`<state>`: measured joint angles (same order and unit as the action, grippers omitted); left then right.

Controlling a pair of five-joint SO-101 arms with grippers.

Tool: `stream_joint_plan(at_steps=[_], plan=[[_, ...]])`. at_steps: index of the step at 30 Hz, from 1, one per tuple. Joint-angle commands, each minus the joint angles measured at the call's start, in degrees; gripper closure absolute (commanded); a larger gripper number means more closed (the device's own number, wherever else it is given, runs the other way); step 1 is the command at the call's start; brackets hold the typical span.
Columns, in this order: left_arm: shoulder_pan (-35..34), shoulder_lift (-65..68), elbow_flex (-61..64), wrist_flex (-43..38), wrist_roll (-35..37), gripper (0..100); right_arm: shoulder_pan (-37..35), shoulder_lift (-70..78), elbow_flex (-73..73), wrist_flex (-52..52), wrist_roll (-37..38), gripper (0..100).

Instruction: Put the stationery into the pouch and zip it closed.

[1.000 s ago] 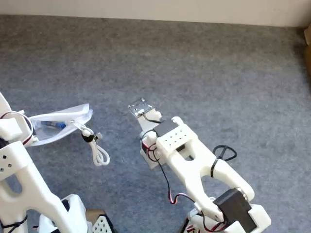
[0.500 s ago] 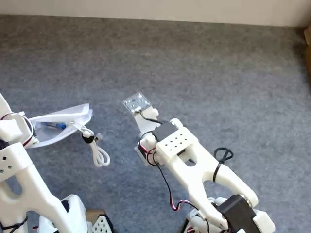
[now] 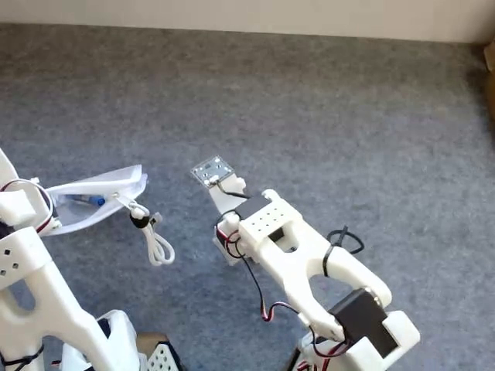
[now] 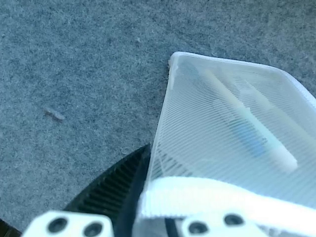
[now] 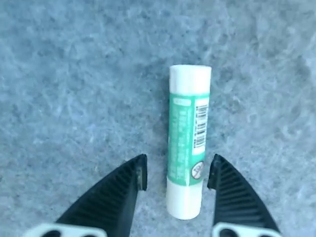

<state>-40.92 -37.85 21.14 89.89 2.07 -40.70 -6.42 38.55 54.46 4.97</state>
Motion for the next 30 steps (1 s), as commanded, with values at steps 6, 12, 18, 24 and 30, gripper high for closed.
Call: stream_joint_plan(at_steps=[6,12,18,24,30], plan=[[0.7,0.2,1.1,-1.3,0.4,99,-0.4,-0.7,-2.8,-9.7,1.5,80.4],[0.7,0.2,2.4,-2.9,0.4,99,-0.4,0.4,-2.8,-10.8,1.8,84.8],[0.7,0.2,2.4,-2.7,0.4,99,-0.5,8.6,-3.9,-10.8,1.8,86.0],[1.5,0.2,2.4,-2.5,0.4,99,-0.5,6.5,-5.8,-10.5,1.9,97.0],[5.7,0.2,3.3,-2.5,0.4,99,-0.5,-0.2,-3.6,-10.5,1.8,99.3]])
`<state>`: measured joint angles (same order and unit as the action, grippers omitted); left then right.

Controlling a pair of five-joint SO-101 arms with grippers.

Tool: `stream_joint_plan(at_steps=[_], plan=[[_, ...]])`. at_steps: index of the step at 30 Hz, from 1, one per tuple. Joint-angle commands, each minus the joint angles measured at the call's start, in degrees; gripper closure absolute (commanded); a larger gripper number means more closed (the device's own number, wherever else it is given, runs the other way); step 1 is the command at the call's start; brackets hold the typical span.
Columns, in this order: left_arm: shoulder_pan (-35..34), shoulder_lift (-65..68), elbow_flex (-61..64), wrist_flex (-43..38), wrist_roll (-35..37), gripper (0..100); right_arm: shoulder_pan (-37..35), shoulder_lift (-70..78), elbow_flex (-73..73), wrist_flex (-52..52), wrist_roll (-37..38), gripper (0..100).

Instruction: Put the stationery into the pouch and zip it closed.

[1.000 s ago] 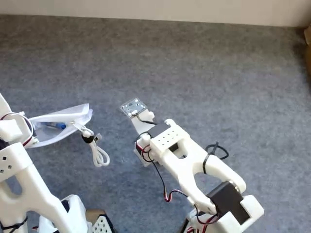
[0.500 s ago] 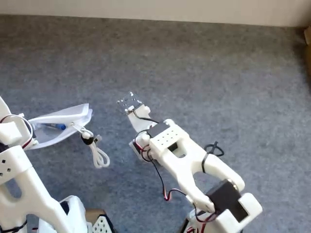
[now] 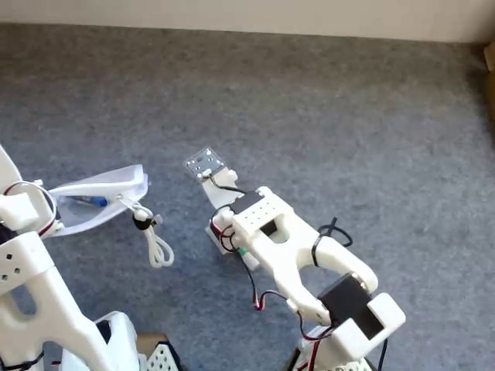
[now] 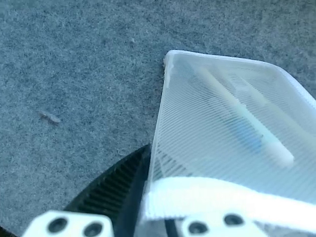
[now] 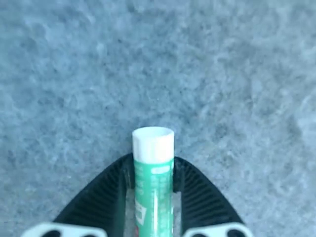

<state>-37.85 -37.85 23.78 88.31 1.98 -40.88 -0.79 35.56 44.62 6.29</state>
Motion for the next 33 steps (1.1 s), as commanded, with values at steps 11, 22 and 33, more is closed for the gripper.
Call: stream_joint_plan(at_steps=[11,22,33], plan=[[6.1,0.2,0.7,-0.9,0.3,99,-0.3,-23.6,8.2,-0.8,0.2,99.3],[6.4,0.2,0.8,-0.8,0.2,99,-7.1,-41.3,14.8,-0.9,0.2,99.3],[6.4,0.2,1.4,-0.9,0.2,99,-13.5,-56.0,15.3,-0.9,0.2,99.3]])
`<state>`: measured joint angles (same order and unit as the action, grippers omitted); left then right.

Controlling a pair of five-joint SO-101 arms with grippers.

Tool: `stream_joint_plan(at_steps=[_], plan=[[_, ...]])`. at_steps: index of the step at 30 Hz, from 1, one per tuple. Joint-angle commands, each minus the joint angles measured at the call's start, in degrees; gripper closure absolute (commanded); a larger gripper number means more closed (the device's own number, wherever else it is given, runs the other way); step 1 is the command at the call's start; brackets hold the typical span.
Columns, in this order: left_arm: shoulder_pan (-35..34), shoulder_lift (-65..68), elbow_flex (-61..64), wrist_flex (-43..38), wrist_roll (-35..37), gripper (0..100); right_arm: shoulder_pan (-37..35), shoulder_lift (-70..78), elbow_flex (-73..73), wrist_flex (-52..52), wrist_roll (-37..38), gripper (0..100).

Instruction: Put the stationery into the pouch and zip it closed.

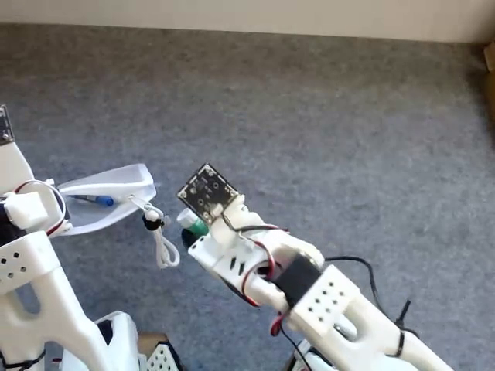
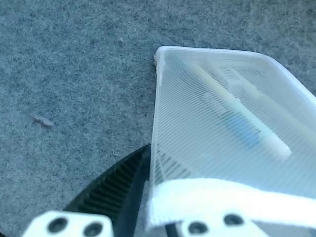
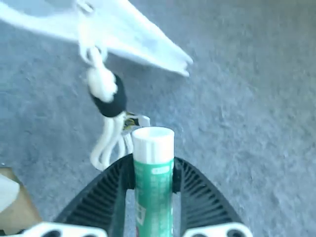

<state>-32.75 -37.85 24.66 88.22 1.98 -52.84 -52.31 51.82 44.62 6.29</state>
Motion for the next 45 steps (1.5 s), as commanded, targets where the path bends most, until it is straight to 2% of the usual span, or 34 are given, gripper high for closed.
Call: stream_joint_plan(at_steps=[1,6,13,31,37,41,45], plan=[[1.3,0.2,0.5,-0.8,0.2,99,-2.0,-5.1,-0.9,-1.0,0.2,99.3],[1.3,0.2,0.5,-0.8,0.2,99,-3.7,-7.7,-1.3,-1.7,0.2,99.3],[1.3,0.2,0.5,-0.8,0.2,99,-4.3,-9.6,-0.5,-20.0,0.2,99.3],[1.3,0.2,0.6,-0.8,0.2,99,-4.2,-9.2,-0.1,-43.6,0.1,99.3],[1.3,0.2,0.6,-0.8,0.2,99,-4.2,-9.2,7.6,-60.4,-9.1,99.3],[1.3,0.2,0.6,-0.8,0.2,99,-4.2,-8.2,11.3,-68.7,-9.8,99.3],[1.3,0.2,0.6,-0.8,0.2,99,-4.2,-1.2,11.3,-72.9,-9.8,99.3]])
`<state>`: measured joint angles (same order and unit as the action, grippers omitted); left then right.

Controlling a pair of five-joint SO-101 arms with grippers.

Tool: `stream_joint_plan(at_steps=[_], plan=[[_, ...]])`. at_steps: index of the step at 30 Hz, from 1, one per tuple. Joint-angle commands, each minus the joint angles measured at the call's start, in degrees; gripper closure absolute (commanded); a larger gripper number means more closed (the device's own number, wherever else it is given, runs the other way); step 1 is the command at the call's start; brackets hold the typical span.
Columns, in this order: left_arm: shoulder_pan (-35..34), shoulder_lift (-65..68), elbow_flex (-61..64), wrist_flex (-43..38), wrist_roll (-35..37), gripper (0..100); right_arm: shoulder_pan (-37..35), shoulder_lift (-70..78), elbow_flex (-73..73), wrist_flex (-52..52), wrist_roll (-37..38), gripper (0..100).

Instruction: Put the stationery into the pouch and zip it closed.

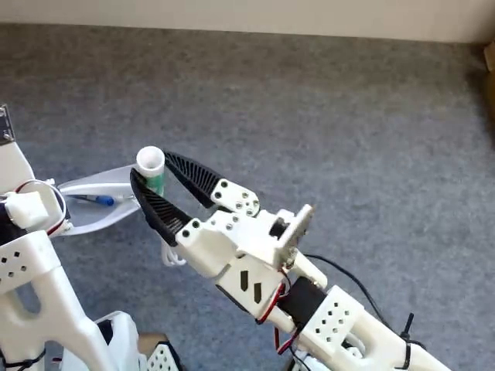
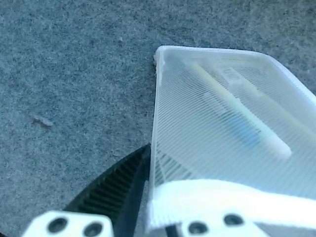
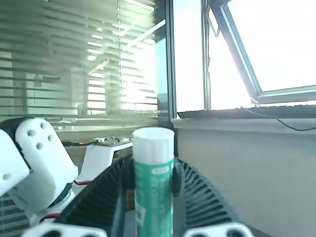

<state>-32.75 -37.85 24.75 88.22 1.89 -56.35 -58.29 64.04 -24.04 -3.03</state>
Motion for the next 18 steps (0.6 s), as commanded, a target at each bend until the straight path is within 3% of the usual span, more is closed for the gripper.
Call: stream_joint_plan(at_steps=[1,9,18], plan=[[1.3,0.2,0.5,-0.8,0.3,99,-0.7,7.3,-0.9,-5.8,-0.5,99.3],[1.3,0.2,0.5,-0.9,0.3,99,-0.7,28.6,-5.9,-24.7,-0.3,99.3],[1.3,0.2,0.5,-1.1,0.4,99,-0.7,40.0,-5.9,-35.6,-0.2,99.3]])
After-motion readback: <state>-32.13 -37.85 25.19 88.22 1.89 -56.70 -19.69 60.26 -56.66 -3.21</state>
